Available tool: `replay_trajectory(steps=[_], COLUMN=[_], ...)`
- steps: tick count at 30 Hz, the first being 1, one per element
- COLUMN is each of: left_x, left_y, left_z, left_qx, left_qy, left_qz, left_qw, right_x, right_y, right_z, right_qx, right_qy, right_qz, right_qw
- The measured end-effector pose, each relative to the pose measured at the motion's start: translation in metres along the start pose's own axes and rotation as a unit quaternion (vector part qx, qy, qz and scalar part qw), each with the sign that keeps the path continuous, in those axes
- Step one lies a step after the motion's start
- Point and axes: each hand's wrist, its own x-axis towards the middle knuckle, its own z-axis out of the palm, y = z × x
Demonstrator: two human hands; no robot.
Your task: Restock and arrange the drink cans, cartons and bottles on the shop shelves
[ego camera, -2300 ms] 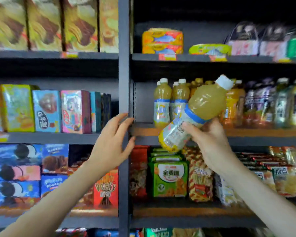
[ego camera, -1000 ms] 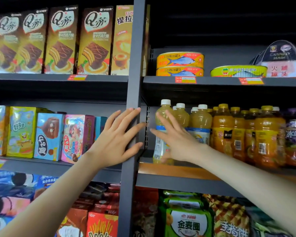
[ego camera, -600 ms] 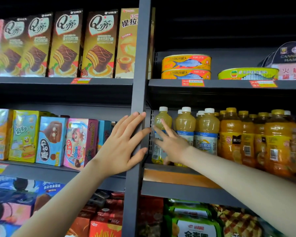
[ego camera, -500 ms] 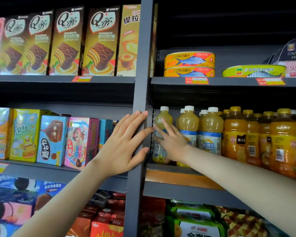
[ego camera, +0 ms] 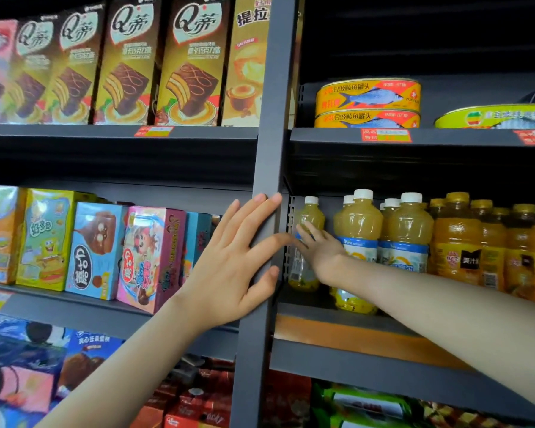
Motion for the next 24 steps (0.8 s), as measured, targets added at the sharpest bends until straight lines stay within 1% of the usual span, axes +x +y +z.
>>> replay_trajectory(steps=[2, 5, 7, 10, 14, 18, 21, 24], left_x=[0.000, -0.002, -0.002, -0.003, -0.004, -0.006, -0.010, -0.013], left_y=[0.001, 0.002, 0.003, 0.003, 0.005, 0.010, 0.026, 0.051], left_z=[-0.001, -0.001, 0.000, 0.000, -0.001, -0.004, -0.003, 0.000], left_qx=[-0.005, -0.014, -0.018, -0.027, -0.034, -0.030, -0.021, -0.047], left_qy=[-0.001, 0.000, 0.002, -0.002, -0.007, -0.011, -0.014, -0.012], left_qz=[-0.002, -0.003, -0.007, -0.012, -0.017, -0.034, -0.071, -0.109], left_qw=[1.000, 1.000, 1.000, 1.000, 0.999, 0.999, 0.997, 0.993], right_x=[-0.011, -0.036, -0.054, -0.078, -0.108, -0.136, -0.152, -0.163], right_y=[0.005, 0.016, 0.028, 0.049, 0.061, 0.060, 0.054, 0.051], right_z=[-0.005, -0.012, -0.015, -0.009, 0.002, 0.004, 0.001, 0.000], right_qx=[0.013, 0.037, 0.060, 0.101, 0.157, 0.243, 0.303, 0.347], right_qy=[0.033, 0.124, 0.168, 0.196, 0.184, 0.113, 0.071, 0.057], right_qz=[-0.025, -0.052, -0.043, -0.012, 0.013, 0.050, 0.085, 0.113], right_qw=[0.999, 0.990, 0.983, 0.975, 0.970, 0.962, 0.947, 0.929])
